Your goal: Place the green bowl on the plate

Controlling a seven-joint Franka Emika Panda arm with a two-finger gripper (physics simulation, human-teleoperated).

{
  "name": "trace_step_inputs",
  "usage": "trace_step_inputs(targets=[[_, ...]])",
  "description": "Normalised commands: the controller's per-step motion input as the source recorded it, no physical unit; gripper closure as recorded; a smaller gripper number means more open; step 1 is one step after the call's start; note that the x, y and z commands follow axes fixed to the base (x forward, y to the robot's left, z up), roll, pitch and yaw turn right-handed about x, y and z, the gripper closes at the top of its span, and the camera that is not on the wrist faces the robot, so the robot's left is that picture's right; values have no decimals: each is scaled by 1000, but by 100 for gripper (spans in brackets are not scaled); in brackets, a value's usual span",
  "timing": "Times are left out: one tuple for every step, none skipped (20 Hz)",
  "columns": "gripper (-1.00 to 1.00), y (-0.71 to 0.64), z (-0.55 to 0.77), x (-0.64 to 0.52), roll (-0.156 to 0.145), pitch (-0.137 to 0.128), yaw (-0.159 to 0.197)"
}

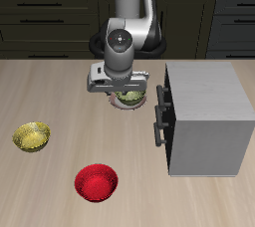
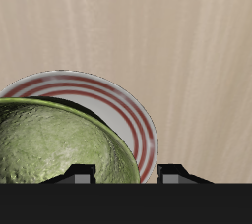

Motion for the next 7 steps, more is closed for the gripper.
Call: trace_step_inputs(targets=[[-100,21,169,-55,-7,-39,38],[-100,20,68,-28,5,-5,9],[-100,53,41,-73,26,15,-5],[-100,73,63,39,7,-18,40],[-100,11,40,-96,8,0,6],[-100,24,78,23,8,-12,-16],[-100,-1,93,-89,6,-18,8]])
